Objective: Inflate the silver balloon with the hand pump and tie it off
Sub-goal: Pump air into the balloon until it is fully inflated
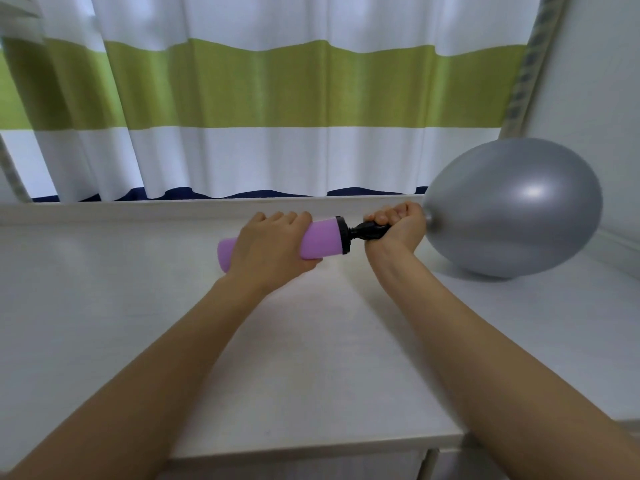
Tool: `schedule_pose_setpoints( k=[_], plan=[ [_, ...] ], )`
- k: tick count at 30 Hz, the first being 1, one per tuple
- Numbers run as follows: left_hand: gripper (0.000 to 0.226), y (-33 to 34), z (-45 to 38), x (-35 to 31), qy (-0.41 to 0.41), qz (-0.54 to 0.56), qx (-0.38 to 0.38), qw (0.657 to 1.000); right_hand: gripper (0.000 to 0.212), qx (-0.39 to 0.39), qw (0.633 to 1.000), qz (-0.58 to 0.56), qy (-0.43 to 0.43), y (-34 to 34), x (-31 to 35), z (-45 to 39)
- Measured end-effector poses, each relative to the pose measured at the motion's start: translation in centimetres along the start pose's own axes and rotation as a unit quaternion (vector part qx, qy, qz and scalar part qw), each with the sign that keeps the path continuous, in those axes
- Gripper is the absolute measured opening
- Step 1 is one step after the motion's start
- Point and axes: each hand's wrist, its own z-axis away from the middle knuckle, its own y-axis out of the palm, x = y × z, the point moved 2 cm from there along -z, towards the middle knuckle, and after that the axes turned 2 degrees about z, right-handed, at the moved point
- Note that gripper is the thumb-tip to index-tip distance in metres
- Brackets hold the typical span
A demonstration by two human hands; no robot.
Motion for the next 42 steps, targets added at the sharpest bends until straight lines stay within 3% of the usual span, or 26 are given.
schedule_pose_setpoints(
  k=[10, 20, 32, 42],
  plan=[
    [0.041, 0.4, 0.4, 2.8, -0.010, 0.011, 0.012, 1.000, 0.035, -0.004, 1.000, 0.021, 0.001, -0.4, 1.2, -0.6],
    [0.042, -0.2, 2.3, 8.5, -0.084, 0.019, 0.034, 0.996, 0.032, -0.044, 0.998, -0.021, -0.028, -1.5, 3.3, -1.9],
    [0.048, -0.4, 0.2, 2.2, -0.008, 0.002, 0.034, 0.999, 0.035, -0.007, 1.000, -0.021, -0.018, -0.4, 1.6, -0.8],
    [0.049, 0.5, 0.1, 0.0, -0.003, 0.013, 0.027, 1.000, 0.039, 0.018, 1.000, 0.013, -0.001, -0.1, 0.6, -0.3]
  ],
)
